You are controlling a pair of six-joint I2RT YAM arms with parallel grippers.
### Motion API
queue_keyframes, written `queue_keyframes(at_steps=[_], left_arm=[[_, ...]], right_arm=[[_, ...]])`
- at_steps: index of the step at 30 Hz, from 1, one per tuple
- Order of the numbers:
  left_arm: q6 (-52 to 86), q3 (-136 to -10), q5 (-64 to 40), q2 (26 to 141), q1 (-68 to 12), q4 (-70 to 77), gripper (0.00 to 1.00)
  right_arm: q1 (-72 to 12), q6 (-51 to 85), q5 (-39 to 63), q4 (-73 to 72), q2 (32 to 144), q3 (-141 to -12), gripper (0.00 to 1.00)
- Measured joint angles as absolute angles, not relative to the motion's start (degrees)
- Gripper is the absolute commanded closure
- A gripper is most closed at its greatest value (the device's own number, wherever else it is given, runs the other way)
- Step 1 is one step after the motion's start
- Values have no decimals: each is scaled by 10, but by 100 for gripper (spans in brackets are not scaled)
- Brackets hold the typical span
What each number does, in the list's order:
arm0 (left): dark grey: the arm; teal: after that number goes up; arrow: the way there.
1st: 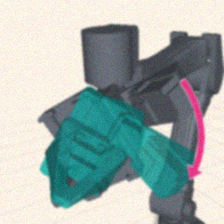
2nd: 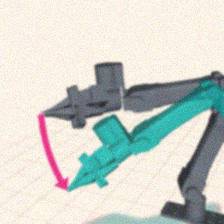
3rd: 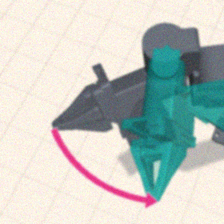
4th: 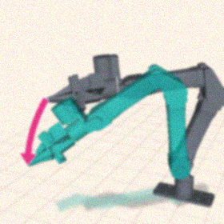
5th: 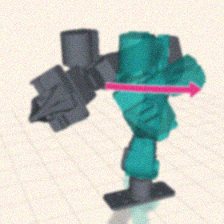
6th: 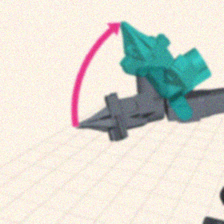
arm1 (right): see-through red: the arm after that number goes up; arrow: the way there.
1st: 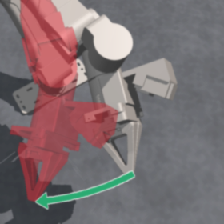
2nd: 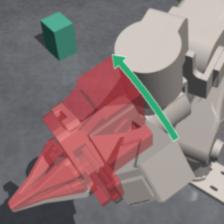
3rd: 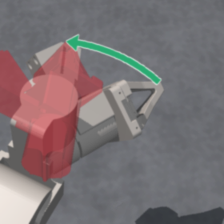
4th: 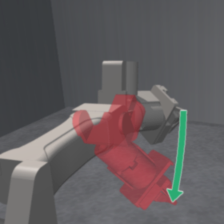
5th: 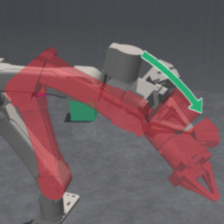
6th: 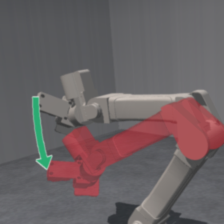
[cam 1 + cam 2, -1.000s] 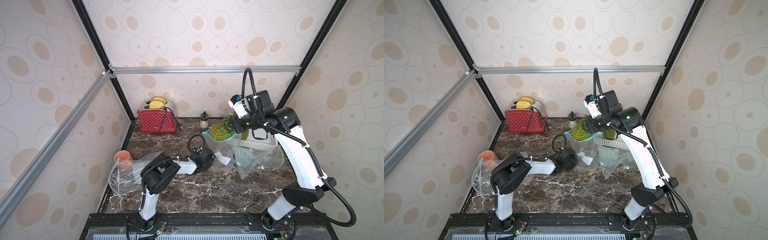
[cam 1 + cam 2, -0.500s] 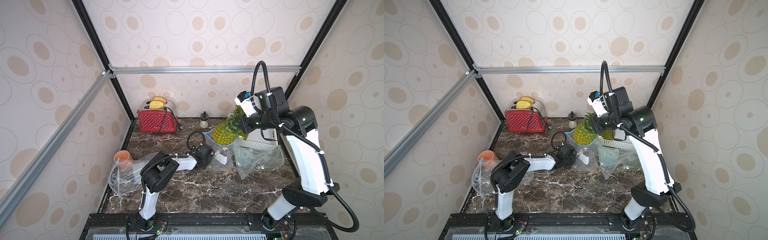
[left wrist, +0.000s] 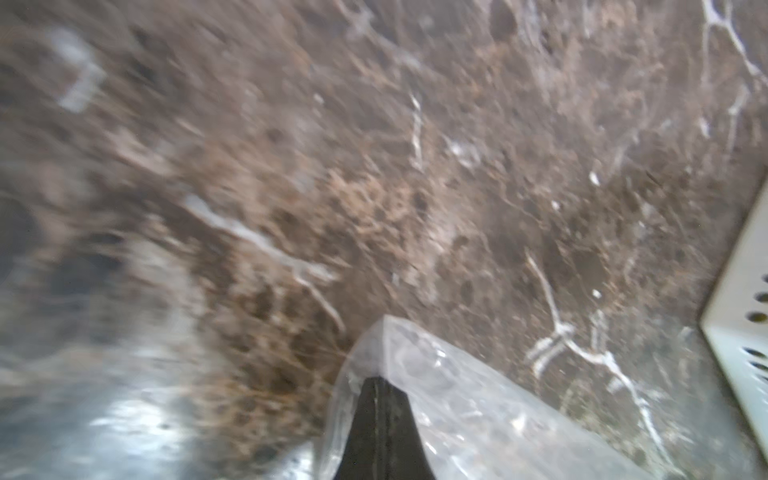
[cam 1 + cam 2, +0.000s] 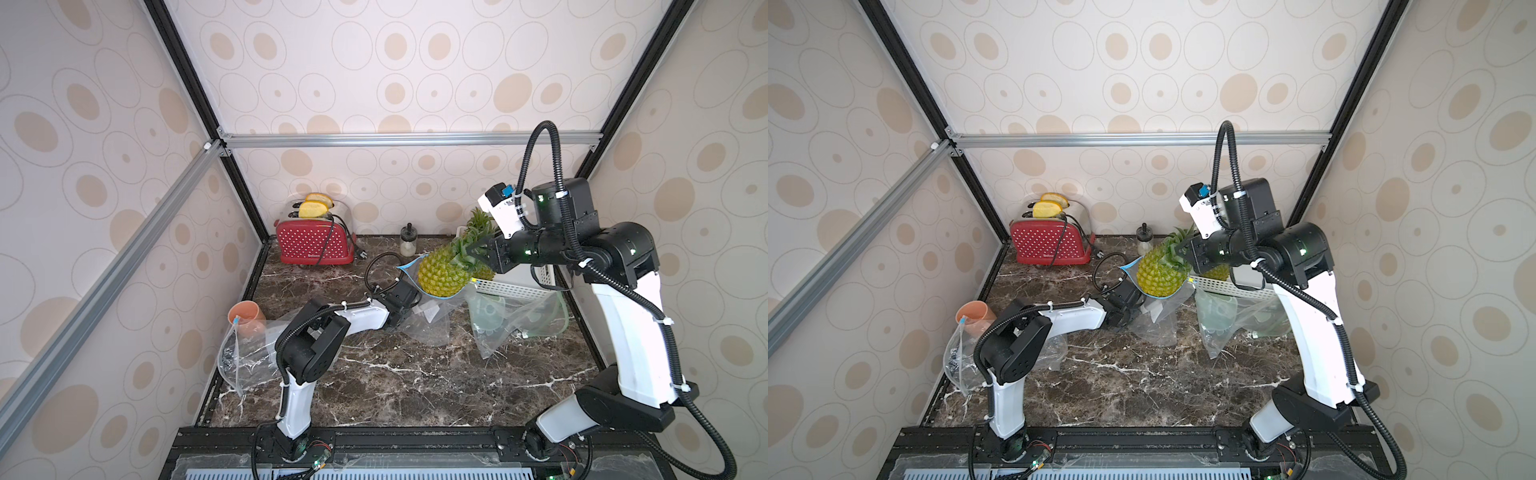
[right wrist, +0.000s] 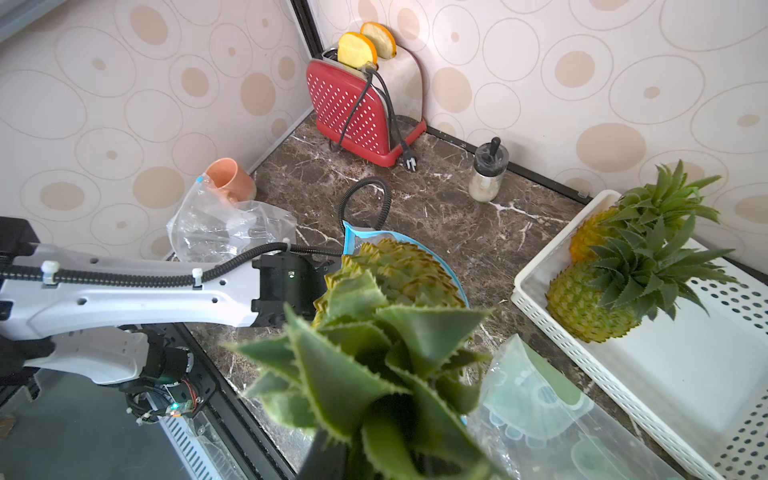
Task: Open the zip-top bag and take out the pineapple
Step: Pick up the pineapple from the zipper food storage bag.
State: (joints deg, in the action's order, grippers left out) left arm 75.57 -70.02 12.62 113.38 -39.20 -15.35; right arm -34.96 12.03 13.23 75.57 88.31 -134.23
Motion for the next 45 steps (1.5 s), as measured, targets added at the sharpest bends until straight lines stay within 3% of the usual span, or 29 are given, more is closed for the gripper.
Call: queue_keyframes(at_steps=[10,14,19,22,23,28,36,45], left_arm=[[694,-712,184,1127,-340,-230,100],[689,-633,172,1046,-342,-227,98],[682,-552,176,858,-363,-238,47],[668,-566,204,776,-418,-251,31],[660,-575,210,757,-440,-249,22],[599,-570,214,736,-513,-200,1],[457,-557,250,808,-621,-137,1],[286,-591,271,963,-632,-36,1]], right_arm=[[-350,147,165,634,794,-1254,100],[-350,152,157,608,773,-1209,100],[-350,171,101,571,765,-1123,100],[-349,185,63,553,766,-1068,100],[-349,190,52,548,766,-1052,100],[-349,202,3,544,770,-1018,100],[-345,214,-42,523,783,-1022,100],[-342,232,-39,510,818,-1054,100]])
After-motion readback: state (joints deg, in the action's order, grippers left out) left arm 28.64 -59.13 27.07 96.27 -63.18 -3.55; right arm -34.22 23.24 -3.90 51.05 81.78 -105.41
